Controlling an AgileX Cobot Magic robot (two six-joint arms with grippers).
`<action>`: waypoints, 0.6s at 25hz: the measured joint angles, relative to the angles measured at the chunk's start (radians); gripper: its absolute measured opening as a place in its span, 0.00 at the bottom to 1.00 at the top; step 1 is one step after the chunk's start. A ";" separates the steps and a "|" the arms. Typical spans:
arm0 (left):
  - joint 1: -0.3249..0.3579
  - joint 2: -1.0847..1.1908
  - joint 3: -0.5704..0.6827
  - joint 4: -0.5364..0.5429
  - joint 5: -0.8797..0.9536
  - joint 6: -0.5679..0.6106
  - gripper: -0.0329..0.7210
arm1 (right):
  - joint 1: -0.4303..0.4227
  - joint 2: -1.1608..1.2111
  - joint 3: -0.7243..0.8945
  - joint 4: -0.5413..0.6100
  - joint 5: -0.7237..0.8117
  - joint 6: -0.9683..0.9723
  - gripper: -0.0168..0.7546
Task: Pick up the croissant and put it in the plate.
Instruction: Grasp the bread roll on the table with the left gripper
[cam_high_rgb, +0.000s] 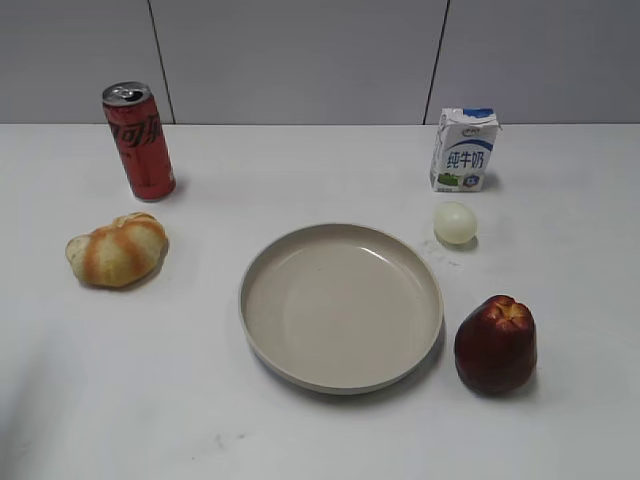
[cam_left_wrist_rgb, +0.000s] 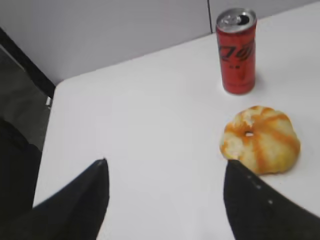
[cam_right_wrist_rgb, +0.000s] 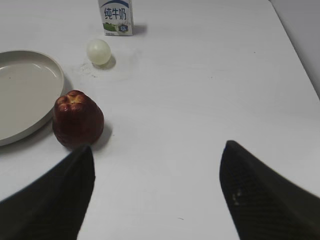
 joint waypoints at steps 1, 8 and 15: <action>-0.013 0.074 -0.037 -0.005 0.001 0.029 0.78 | 0.000 0.000 0.000 0.000 0.000 0.000 0.78; -0.173 0.525 -0.328 -0.033 0.185 0.198 0.87 | 0.000 0.000 0.000 0.000 0.000 0.000 0.78; -0.200 0.918 -0.619 -0.157 0.466 0.338 0.88 | 0.000 0.000 0.000 0.000 0.000 0.000 0.78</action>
